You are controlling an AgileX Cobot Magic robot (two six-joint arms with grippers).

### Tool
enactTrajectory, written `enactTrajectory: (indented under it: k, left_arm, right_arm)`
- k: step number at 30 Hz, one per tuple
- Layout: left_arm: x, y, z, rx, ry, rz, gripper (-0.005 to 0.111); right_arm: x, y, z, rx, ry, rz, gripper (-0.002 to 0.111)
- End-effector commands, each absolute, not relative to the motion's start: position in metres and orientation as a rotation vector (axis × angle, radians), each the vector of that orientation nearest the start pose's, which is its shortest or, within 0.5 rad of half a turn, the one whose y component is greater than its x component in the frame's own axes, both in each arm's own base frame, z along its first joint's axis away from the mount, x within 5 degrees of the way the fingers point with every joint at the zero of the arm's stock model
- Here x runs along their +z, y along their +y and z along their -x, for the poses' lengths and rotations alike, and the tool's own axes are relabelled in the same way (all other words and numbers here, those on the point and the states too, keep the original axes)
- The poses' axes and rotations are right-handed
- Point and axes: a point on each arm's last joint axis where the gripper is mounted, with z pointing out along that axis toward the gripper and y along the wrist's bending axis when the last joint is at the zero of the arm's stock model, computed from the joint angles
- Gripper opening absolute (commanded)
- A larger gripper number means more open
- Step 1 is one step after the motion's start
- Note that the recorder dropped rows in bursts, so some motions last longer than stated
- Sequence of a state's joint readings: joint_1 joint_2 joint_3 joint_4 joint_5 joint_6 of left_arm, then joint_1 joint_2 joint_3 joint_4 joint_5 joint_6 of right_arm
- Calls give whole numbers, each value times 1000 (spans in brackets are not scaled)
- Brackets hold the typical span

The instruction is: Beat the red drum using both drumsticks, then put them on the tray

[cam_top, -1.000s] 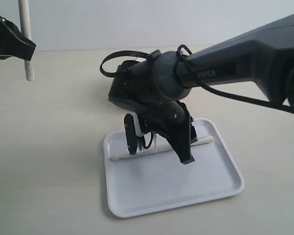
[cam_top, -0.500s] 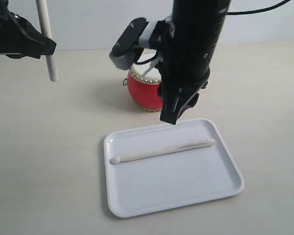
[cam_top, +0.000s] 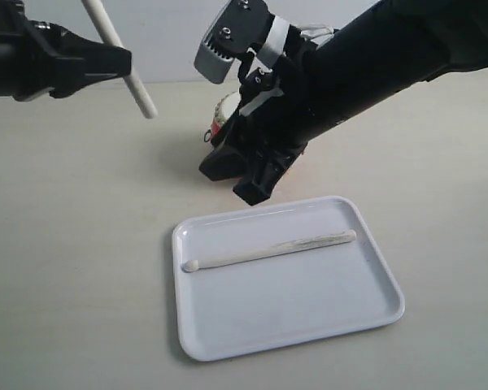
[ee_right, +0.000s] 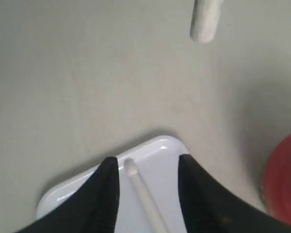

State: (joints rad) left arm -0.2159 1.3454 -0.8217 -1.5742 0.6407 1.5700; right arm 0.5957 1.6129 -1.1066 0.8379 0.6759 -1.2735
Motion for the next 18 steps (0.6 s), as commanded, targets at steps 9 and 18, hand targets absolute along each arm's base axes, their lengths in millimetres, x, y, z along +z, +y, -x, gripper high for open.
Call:
enactTrajectory:
  k: [9,18]
  left_arm:
    - [280,-81,-260,-1082,1753,-558,0]
    - [276,-87,-259,-1220,1700,-621,0]
  right_arm:
    - [275,223,-263,916,1653,1403,39]
    - [279,228,-261,1038,1601,1344,53]
